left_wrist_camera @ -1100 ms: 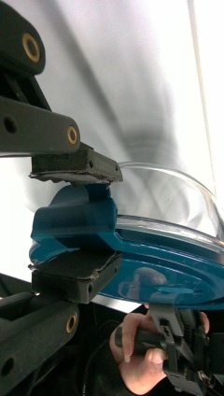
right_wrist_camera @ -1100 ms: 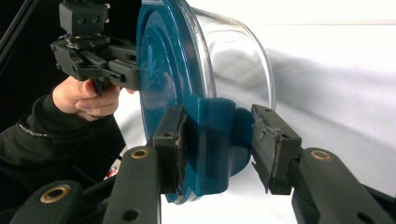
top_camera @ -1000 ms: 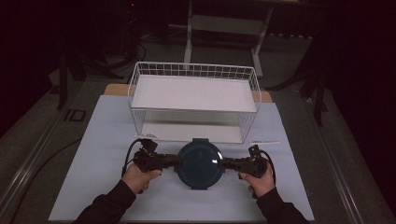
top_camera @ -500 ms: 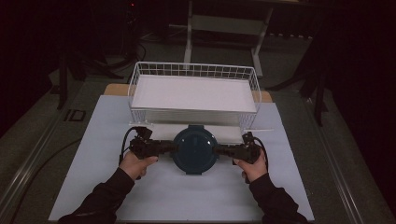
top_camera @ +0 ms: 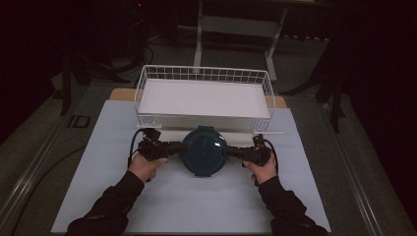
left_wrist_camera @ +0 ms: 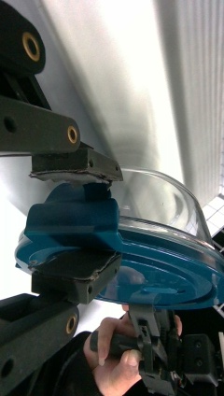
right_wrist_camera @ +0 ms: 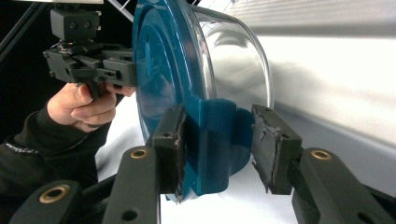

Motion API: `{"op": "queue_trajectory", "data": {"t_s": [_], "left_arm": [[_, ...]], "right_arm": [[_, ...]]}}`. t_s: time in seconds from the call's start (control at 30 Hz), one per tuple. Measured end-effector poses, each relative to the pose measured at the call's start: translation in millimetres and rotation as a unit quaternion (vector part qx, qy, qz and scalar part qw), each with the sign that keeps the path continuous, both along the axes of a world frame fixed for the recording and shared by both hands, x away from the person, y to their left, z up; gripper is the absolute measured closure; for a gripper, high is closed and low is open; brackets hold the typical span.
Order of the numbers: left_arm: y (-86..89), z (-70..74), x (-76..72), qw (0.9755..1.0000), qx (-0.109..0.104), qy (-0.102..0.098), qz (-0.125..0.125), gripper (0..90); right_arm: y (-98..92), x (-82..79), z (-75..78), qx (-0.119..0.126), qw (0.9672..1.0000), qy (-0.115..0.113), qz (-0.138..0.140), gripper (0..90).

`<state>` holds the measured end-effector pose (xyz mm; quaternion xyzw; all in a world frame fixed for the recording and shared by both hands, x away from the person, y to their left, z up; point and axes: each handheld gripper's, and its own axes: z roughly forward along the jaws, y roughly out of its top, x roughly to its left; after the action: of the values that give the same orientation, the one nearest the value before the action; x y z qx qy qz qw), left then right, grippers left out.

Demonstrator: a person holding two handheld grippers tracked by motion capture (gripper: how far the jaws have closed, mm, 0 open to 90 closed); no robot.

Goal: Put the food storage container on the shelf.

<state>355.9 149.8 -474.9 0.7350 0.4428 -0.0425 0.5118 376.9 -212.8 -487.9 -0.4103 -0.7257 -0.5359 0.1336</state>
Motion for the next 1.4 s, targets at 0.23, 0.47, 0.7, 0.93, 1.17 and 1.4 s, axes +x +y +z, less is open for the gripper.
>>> {"op": "queue_trajectory", "data": {"t_s": [0.23, 0.47, 0.7, 0.93, 1.17, 1.4], "left_arm": [[-2.1, -9.5, 10.2, 0.9997, -0.013, -0.015, 0.016, 55.9], [-5.4, -17.7, 18.5, 0.9993, -0.008, -0.029, 0.022, 55.6], [-4.6, -26.8, 23.7, 0.9992, -0.013, -0.022, 0.029, 55.6], [-3.3, -29.9, 28.9, 0.9987, -0.028, -0.009, 0.041, 55.5], [-2.7, -34.0, 30.5, 0.9979, -0.041, -0.021, 0.045, 55.3], [-5.3, -38.2, 29.1, 0.9965, -0.043, -0.032, 0.064, 53.5]], "right_arm": [[0.2, 13.5, -0.4, -0.01, 0.9998, -0.017, -0.01, 56.9], [-1.0, 22.2, -3.9, -0.023, 0.9991, -0.032, -0.017, 56.6], [1.0, 27.5, -15.1, -0.026, 0.9983, -0.042, -0.032, 56.4], [2.9, 31.0, -15.4, -0.024, 0.998, -0.04, -0.043, 56.2], [2.3, 32.1, -17.6, -0.022, 0.9972, -0.047, -0.054, 55.4], [3.0, 28.7, -21.0, -0.021, 0.9954, -0.056, -0.075, 52.7]]}}
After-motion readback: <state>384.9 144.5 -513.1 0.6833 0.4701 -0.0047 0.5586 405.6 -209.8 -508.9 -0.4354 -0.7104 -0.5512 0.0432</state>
